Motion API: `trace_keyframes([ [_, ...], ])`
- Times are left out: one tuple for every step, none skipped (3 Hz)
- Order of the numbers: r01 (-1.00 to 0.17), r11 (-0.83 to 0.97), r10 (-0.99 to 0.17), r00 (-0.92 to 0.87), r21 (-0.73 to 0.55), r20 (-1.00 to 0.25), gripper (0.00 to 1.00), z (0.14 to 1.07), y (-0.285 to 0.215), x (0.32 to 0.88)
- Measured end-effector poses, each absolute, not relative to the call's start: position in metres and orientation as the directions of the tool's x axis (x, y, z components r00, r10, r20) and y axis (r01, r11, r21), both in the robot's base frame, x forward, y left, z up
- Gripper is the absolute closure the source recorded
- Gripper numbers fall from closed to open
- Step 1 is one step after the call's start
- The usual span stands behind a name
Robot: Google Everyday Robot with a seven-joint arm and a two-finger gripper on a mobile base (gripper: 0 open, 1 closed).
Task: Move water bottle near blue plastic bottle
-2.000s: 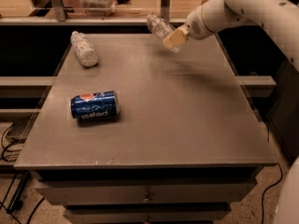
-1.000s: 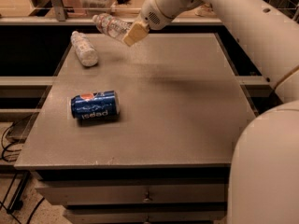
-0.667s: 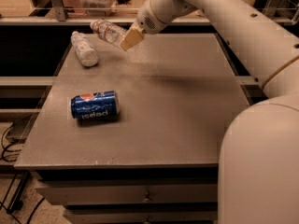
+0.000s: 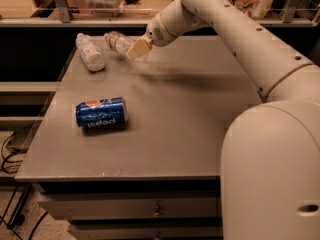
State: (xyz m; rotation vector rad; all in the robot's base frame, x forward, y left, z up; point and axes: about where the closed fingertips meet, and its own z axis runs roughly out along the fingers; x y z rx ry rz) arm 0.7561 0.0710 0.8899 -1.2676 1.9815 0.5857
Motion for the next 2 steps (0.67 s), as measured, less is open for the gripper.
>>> trace_keyframes([
  [-0.905,0.422,-0.562,-0.303,0.049,-0.77,0.0,0.8831,0.0761,0.7574],
  [-0.906,0.421,-0.561,-0.304,0.051,-0.77,0.0,0.8826,0.0767,0.7573],
])
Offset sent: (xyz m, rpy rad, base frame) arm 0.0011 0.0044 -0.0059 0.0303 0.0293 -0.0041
